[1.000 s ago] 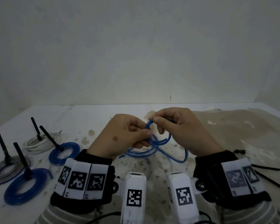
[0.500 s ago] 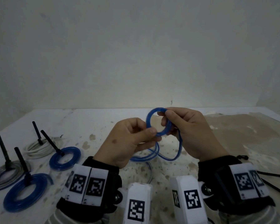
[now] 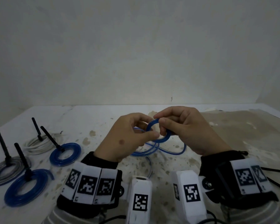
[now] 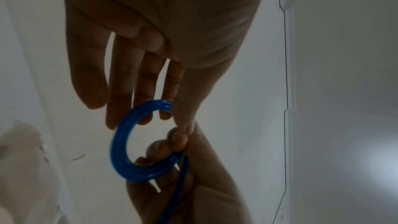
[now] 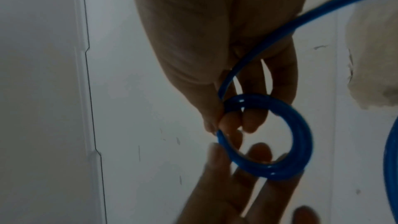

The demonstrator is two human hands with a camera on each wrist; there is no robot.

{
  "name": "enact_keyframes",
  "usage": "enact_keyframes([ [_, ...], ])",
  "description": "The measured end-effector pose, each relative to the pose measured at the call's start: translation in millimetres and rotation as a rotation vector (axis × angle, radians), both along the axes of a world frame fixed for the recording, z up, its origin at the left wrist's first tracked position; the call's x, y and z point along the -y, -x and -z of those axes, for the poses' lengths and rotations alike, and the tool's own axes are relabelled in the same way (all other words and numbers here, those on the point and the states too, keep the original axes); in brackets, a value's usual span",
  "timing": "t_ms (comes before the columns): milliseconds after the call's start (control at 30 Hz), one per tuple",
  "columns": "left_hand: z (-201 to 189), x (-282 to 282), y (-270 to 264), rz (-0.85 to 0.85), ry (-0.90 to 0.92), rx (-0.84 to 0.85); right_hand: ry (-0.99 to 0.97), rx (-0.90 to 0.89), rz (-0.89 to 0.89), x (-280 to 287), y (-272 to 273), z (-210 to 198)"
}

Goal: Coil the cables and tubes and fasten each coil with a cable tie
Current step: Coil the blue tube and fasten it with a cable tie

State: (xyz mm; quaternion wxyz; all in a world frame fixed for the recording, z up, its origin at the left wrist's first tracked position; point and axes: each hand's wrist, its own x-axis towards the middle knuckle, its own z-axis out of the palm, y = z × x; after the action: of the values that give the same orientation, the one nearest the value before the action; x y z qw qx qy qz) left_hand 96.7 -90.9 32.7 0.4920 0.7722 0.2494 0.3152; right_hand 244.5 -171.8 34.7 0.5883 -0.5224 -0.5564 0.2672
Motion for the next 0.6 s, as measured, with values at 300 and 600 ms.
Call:
enact_keyframes([
  [300,-6,-5,7,-0.015,0.12,0.101,-0.013,-0.01,0.039,-4,9,-3],
  [600,-2,0,-6,-0.087,0.405,0.386,-0.053,-0.161,0.063,-6,10,-2],
])
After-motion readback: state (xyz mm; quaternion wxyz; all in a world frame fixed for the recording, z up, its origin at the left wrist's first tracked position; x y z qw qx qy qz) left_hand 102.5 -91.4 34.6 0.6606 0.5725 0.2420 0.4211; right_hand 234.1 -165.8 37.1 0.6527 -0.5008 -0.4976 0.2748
